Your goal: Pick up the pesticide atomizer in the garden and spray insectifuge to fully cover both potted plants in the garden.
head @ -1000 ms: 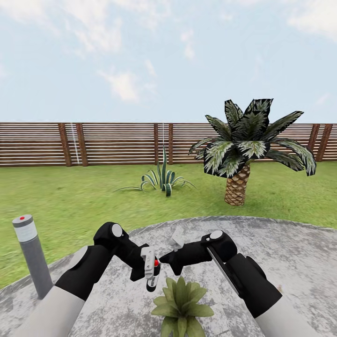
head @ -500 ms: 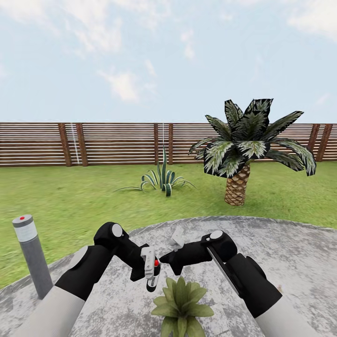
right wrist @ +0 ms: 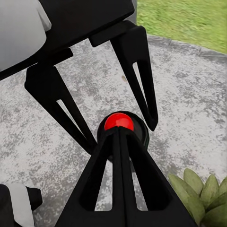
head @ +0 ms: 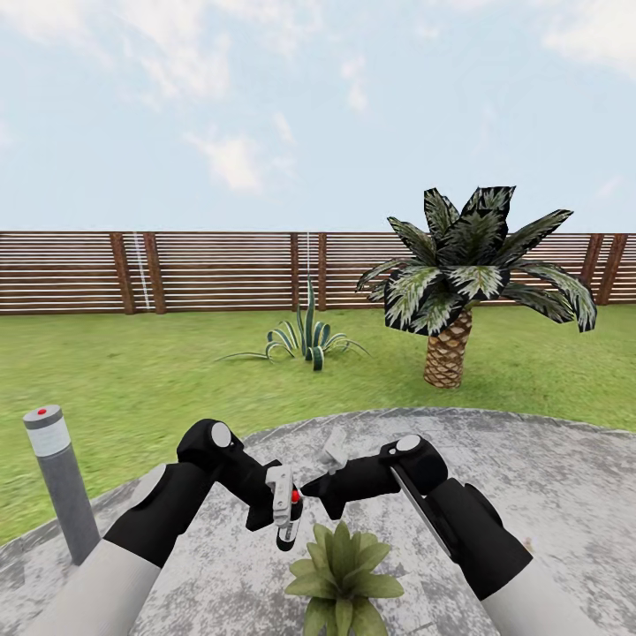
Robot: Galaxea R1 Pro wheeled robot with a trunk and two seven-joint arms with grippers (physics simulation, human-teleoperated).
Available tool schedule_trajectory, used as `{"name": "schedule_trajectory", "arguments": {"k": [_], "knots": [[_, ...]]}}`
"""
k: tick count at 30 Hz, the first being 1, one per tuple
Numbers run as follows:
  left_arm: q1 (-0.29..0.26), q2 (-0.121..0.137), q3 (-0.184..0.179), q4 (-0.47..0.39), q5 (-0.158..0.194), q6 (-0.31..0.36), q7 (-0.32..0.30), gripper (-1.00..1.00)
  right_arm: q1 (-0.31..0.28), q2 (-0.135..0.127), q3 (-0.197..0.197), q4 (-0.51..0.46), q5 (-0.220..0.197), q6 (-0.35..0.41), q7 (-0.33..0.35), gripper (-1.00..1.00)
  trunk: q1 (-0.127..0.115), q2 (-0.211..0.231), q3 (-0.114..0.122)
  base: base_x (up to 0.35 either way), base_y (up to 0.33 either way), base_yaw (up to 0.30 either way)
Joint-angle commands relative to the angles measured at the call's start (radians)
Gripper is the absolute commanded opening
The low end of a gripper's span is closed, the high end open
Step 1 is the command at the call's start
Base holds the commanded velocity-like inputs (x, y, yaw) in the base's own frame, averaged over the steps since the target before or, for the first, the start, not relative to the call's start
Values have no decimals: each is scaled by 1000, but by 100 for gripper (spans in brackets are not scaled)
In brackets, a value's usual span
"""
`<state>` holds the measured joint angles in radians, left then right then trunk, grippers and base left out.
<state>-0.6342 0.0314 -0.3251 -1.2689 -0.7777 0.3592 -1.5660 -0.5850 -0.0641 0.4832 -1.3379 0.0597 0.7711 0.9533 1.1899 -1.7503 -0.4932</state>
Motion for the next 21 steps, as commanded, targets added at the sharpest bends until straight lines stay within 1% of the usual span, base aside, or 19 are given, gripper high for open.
{"name": "schedule_trajectory", "arguments": {"k": [1,7,13,16,21], "knots": [[-1,1,-2,-1,-5,10,-5,-100,-1,0,0,-1,6,4,5,-100,0,-1,-1,0,0,0],[-1,0,-2,-1,-5,11,-5,-100,-1,0,0,0,6,4,5,-100,0,-1,-1,0,0,0],[-2,-11,-4,-1,-5,11,-5,-100,-1,0,1,0,6,4,4,-100,0,-1,-1,0,0,0],[-11,-16,-14,-1,-4,11,-5,-100,-1,0,1,0,6,4,4,-100,0,-1,-1,0,0,0],[-17,-17,-25,0,-4,12,-5,-100,-1,0,1,0,6,3,4,-100,0,-1,-1,0,0,0]]}}
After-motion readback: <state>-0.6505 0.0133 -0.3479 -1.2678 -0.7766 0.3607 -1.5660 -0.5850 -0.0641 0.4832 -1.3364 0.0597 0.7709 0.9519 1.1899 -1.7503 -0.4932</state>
